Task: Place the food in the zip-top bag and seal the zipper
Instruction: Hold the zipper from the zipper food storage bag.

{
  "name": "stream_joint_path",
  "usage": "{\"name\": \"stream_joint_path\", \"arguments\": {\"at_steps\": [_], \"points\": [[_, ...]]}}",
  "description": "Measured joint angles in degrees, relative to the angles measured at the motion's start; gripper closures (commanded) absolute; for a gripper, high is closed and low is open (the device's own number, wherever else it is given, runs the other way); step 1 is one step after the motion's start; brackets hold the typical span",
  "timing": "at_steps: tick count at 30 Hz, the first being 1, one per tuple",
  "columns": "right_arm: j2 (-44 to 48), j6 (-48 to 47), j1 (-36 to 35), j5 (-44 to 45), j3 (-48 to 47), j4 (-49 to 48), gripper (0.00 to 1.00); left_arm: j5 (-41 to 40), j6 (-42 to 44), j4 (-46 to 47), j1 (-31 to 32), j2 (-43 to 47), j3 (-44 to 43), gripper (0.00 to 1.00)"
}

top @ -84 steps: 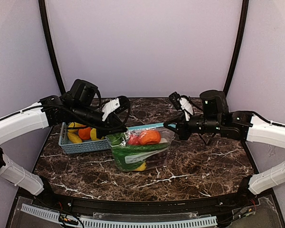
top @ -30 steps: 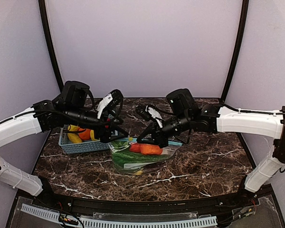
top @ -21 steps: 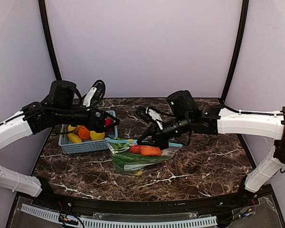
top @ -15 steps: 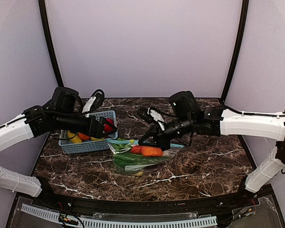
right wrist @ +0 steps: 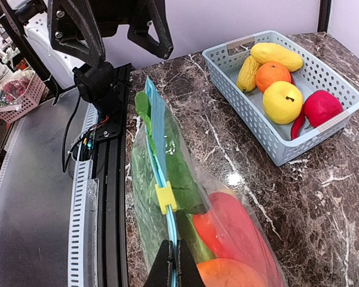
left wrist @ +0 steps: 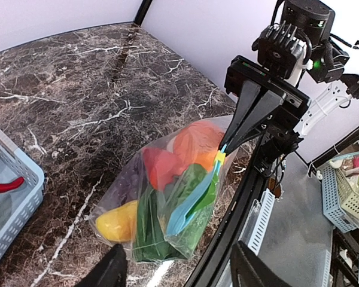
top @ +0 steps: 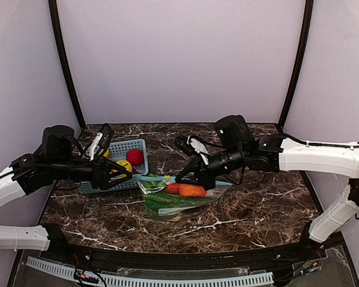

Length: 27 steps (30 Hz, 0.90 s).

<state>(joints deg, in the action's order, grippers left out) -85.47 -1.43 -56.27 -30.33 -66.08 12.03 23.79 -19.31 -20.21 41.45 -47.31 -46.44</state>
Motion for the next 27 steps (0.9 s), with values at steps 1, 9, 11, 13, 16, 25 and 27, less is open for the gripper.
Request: {"name": "stream_joint_path", "arguments": {"at_steps": [1,9,11,13,16,25,27], "points": [[0.0,0.0,0.0,0.0,0.0,0.0,1.00,0.3,1.1,-0.1,0.0,-0.3,0.0,0.50],[0.0,0.1,0.0,0.0,0.0,0.0,1.00,3.0,7.9,-1.2,0.0,-5.3,-1.4,0.73],[0.0,0.1,0.0,0.0,0.0,0.0,1.00,3.5,9.1,-1.2,0.0,-6.0,-1.6,0.76],[0.0,0.2,0.0,0.0,0.0,0.0,1.00,4.0,10.2,-1.3,0.0,-6.7,-2.1,0.81],[0.0,0.2,0.0,0.0,0.0,0.0,1.00,4.8,11.4,-1.2,0.0,-7.2,-2.4,0.86],[0.0,0.2,0.0,0.3,0.0,0.1,0.97,7.8,13.8,-0.9,-0.1,-7.9,-2.4,0.99],[0.0,0.3,0.0,0.3,0.0,0.1,0.75,8.4,14.2,-0.9,-0.1,-8.1,-2.4,0.99]]}}
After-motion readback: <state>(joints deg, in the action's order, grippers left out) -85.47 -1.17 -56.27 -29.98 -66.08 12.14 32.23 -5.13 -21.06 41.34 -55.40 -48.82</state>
